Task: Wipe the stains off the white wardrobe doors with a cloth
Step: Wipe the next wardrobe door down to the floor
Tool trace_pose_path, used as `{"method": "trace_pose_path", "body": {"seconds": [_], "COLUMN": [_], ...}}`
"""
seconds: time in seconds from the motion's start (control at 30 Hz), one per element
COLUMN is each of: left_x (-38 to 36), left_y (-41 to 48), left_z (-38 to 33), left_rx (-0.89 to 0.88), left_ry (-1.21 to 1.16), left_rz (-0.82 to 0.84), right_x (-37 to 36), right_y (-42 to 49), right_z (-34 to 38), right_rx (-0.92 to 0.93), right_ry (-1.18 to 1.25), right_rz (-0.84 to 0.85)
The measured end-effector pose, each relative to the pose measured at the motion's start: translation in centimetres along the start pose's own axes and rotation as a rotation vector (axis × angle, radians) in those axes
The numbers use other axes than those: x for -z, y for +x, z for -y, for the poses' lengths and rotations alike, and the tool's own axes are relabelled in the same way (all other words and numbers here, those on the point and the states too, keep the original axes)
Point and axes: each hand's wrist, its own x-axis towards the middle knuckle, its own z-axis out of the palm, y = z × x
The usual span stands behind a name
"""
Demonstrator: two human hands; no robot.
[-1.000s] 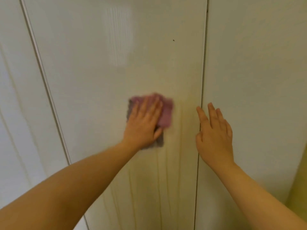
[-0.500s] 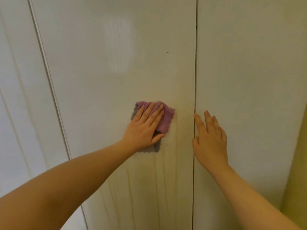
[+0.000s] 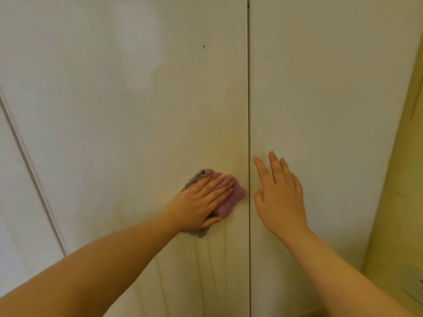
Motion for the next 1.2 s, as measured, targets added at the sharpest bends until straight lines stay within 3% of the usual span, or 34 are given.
{"method": "trace_pose_path", "body": {"seconds": [0.07,0.1,0.27,0.33,0.4,0.5,0.57,0.67,0.73,0.9,1.03,1.2], "left_x": [0.6,1.4,3.7,2.3,1.1,1.2,2.5,3.9,3.1,1.5,2.8,2.2], "left_y": [-0.1,0.7,6.1,5.0,2.0,0.3,2.2,6.0,6.6,2.4,-3.8,-3.2], "left_z": [1.7,3.2,8.8,5.8,2.0,2.7,5.7,9.6,8.1,3.5,8.0,7.3], "left_rx": [-0.060,-0.004,0.485,0.405,0.166,-0.031,0.064,0.365,0.434,0.089,0.154,0.249], "left_ry": [0.007,0.022,0.091,0.042,0.009,0.017,0.046,0.158,0.133,0.034,0.089,0.112], "left_rz": [-0.010,-0.039,-0.181,-0.169,-0.098,-0.037,-0.104,-0.196,-0.242,-0.128,-0.156,-0.209], "right_x": [0.2,0.4,0.2,-0.1,-0.4,-0.2,-0.1,-0.3,-0.7,-1.5,-1.9,-1.8], "right_y": [-0.3,-0.3,0.5,0.7,0.5,0.5,0.7,1.2,1.7,1.8,1.4,1.8], "right_z": [-0.3,-0.4,0.6,1.1,1.4,1.0,1.1,1.3,1.7,2.8,2.3,3.6], "right_rx": [-0.012,-0.020,-0.018,-0.005,0.006,0.010,0.010,0.008,-0.005,0.016,-0.009,0.019], "right_ry": [0.001,-0.007,0.039,0.040,0.021,0.019,0.028,0.048,0.061,0.020,0.030,0.048], "right_rz": [0.009,0.012,-0.023,0.009,0.027,0.011,-0.019,-0.069,-0.043,-0.133,0.010,-0.016]}}
